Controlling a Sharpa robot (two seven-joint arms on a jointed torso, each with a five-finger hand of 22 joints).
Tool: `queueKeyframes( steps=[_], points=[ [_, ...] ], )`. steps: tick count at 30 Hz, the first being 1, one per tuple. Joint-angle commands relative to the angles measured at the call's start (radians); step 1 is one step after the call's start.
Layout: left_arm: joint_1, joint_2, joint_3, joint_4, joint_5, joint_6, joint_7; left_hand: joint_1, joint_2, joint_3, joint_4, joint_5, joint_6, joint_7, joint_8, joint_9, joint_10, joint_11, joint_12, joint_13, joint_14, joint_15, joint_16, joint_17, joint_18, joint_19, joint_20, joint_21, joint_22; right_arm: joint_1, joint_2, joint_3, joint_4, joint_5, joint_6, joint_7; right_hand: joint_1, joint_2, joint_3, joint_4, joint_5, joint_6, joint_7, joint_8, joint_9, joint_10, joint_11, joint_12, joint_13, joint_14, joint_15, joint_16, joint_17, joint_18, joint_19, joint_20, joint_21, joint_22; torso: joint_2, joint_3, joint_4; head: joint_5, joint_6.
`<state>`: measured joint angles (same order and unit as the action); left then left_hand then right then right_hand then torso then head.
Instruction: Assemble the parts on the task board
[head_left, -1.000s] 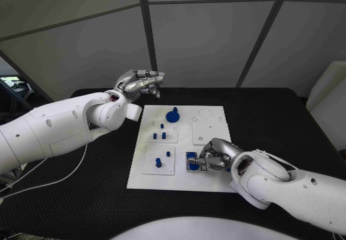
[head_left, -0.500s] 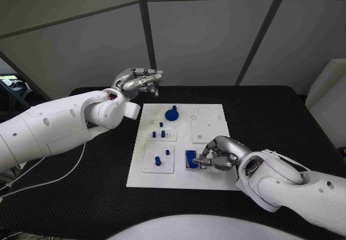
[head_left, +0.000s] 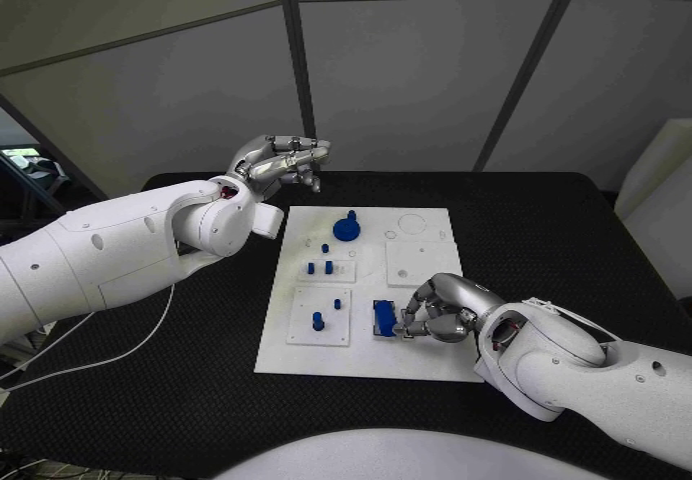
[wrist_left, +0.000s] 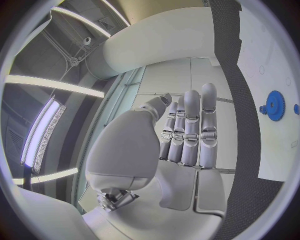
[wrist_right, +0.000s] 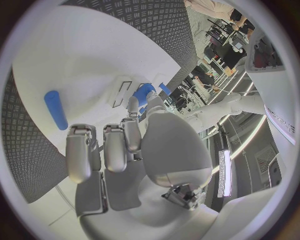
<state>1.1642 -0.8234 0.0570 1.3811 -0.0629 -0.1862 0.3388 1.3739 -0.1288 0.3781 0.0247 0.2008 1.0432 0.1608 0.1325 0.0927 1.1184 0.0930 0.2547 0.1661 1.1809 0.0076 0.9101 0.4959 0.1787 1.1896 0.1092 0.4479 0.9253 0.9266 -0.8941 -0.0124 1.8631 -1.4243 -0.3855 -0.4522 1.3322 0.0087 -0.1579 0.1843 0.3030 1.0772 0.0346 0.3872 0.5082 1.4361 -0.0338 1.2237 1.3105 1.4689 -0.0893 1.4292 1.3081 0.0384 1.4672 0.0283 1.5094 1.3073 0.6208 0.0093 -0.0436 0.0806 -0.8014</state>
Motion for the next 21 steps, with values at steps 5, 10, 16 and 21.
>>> queueKeyframes(
  steps=[5,10,16,21],
  points=[
    [0.002,0.001,0.000,0.001,0.004,0.011,0.001,-0.003,0.011,-0.006,0.001,-0.003,-0.007,0.002,-0.002,-0.002,-0.008,-0.001,0.004,0.001,-0.003,0.006,-0.003,-0.002,0.003,0.003,-0.001,-0.005,-0.002,0.001,0.028,0.000,-0.028,-0.015,0.009,-0.003,0.025,0.018,0.012,-0.005,-0.006,-0.001,-0.005,-0.005,0.003,0.003,-0.006,0.000,-0.004,0.055,-0.007,0.006,0.007,-0.017,0.044,-0.008,0.003,0.196,-0.001,0.0007,-0.0021,-0.002,0.001],
    [0.002,0.004,0.000,0.000,0.004,0.014,0.001,-0.003,0.011,-0.006,0.001,-0.003,-0.007,0.002,-0.002,-0.002,-0.009,-0.001,0.004,0.001,-0.003,0.006,-0.003,-0.002,0.003,0.003,-0.001,-0.006,-0.002,0.001,0.052,0.001,-0.045,-0.016,0.016,-0.002,0.025,0.017,0.013,-0.005,-0.010,-0.001,-0.005,-0.005,0.003,0.004,-0.006,0.001,-0.003,0.055,-0.008,0.006,0.008,-0.017,0.044,-0.008,0.003,0.196,-0.001,0.0004,-0.0012,-0.001,-0.003],
    [0.002,0.002,0.000,0.001,0.004,0.014,0.000,-0.002,0.011,-0.006,0.001,-0.003,-0.009,0.003,-0.003,-0.003,-0.010,0.000,0.004,0.001,-0.003,0.006,-0.003,-0.003,0.003,0.004,0.000,-0.006,-0.002,0.001,0.061,0.001,-0.056,-0.017,0.031,-0.003,0.029,0.011,0.012,-0.009,-0.019,0.000,-0.005,-0.006,0.005,0.004,-0.006,0.000,-0.003,0.055,-0.008,0.005,0.007,-0.017,0.043,-0.008,0.002,0.195,-0.001,0.0002,-0.0032,0.000,-0.005],
    [0.002,0.001,0.000,0.002,0.004,0.014,-0.002,-0.002,0.011,-0.006,0.001,-0.003,-0.010,0.004,-0.004,-0.003,-0.012,0.000,0.004,0.001,-0.003,0.006,-0.003,-0.003,0.003,0.004,0.000,-0.007,-0.003,0.001,0.056,0.001,-0.054,-0.018,0.042,0.002,0.030,-0.002,0.007,-0.012,-0.034,0.000,-0.003,-0.008,0.007,0.003,-0.005,-0.004,-0.004,0.055,-0.007,0.004,0.005,-0.016,0.042,-0.008,0.001,0.194,-0.001,-0.0002,-0.0036,-0.001,-0.009]
  ],
)
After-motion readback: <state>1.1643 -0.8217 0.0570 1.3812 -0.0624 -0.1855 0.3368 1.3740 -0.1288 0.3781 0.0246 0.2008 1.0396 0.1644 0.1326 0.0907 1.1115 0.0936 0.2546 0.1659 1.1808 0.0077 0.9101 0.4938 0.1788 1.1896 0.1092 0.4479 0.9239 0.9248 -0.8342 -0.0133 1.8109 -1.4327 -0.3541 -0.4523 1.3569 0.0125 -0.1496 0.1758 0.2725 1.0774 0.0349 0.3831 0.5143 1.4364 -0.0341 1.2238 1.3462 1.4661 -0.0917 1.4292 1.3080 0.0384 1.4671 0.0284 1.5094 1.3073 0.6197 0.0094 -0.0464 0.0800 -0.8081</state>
